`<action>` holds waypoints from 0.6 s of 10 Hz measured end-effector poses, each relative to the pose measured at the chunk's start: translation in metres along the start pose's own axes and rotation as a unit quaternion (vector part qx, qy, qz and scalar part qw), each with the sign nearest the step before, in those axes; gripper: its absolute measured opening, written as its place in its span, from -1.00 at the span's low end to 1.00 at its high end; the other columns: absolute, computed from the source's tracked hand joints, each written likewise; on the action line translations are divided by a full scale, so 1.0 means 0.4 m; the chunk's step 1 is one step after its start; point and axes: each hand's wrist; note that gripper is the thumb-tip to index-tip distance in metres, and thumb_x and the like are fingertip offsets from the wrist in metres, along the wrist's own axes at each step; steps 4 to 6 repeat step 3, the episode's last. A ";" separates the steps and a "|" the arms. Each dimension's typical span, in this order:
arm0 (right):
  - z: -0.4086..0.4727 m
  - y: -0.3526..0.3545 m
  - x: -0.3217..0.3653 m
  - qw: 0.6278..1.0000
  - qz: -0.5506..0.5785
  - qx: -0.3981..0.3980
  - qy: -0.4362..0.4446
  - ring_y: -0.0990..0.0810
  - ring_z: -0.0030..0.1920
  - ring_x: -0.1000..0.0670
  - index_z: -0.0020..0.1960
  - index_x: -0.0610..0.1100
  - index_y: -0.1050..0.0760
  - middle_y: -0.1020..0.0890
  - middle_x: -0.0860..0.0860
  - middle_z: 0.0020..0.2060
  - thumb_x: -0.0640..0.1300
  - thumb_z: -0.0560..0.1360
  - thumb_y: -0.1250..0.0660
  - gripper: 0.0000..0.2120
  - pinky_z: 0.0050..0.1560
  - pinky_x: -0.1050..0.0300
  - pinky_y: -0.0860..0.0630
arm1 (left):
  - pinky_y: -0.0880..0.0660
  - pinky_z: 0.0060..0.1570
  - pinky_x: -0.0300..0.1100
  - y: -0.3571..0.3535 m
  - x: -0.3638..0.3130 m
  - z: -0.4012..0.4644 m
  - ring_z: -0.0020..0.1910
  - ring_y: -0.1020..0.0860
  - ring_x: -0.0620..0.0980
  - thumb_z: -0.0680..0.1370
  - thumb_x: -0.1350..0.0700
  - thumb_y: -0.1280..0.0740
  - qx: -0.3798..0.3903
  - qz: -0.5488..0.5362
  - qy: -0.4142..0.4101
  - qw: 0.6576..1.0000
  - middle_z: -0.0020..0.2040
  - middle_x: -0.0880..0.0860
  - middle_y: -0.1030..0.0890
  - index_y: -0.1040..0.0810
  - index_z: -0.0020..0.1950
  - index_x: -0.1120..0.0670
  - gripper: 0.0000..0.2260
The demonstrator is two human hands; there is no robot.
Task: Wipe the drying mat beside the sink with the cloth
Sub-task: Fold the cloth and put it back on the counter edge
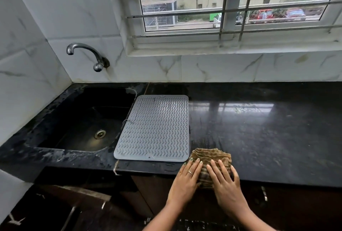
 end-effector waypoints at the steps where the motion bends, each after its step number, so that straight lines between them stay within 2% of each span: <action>1: 0.020 0.027 0.000 0.999 0.003 0.036 0.014 -0.47 0.33 -0.13 0.28 -0.10 -0.51 -0.55 -0.09 0.29 0.14 0.31 -0.23 -0.40 0.31 -0.19 -0.11 | -0.53 0.16 -0.25 0.023 0.012 0.000 0.24 -0.56 -0.13 0.39 -0.23 -0.34 -0.001 -0.050 0.002 0.999 0.26 -0.11 -0.58 -0.58 0.27 -0.03 -0.49; 2: 0.075 0.120 0.001 0.992 -0.011 0.123 0.019 -0.63 0.07 -0.11 0.05 -0.03 -0.60 -0.66 -0.01 0.07 0.19 0.33 -0.18 -0.55 0.07 -0.13 -0.36 | -0.49 0.10 -0.28 0.060 0.066 0.021 0.11 -0.58 -0.18 0.55 -0.15 -0.14 -0.021 -0.096 0.016 0.995 0.15 -0.17 -0.61 -0.58 0.17 -0.09 -0.67; 3: 0.186 0.244 -0.016 0.971 0.013 0.235 0.031 -0.52 0.23 -0.11 0.13 -0.05 -0.52 -0.58 -0.02 0.20 0.05 0.48 -0.09 -0.64 0.16 -0.02 -0.40 | -0.44 -0.09 -0.17 0.157 0.165 0.091 -0.03 -0.59 -0.01 0.63 -0.12 0.00 0.009 -0.077 0.028 0.997 0.03 0.00 -0.63 -0.55 0.07 -0.01 -0.63; 6: 0.186 0.244 -0.016 0.971 0.013 0.235 0.031 -0.52 0.23 -0.11 0.13 -0.05 -0.52 -0.58 -0.02 0.20 0.05 0.48 -0.09 -0.64 0.16 -0.02 -0.40 | -0.44 -0.09 -0.17 0.157 0.165 0.091 -0.03 -0.59 -0.01 0.63 -0.12 0.00 0.009 -0.077 0.028 0.997 0.03 0.00 -0.63 -0.55 0.07 -0.01 -0.63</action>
Point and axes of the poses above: each hand's wrist, its own z-axis towards the middle knuckle, its own y-axis out of the back of the hand, x = y × z
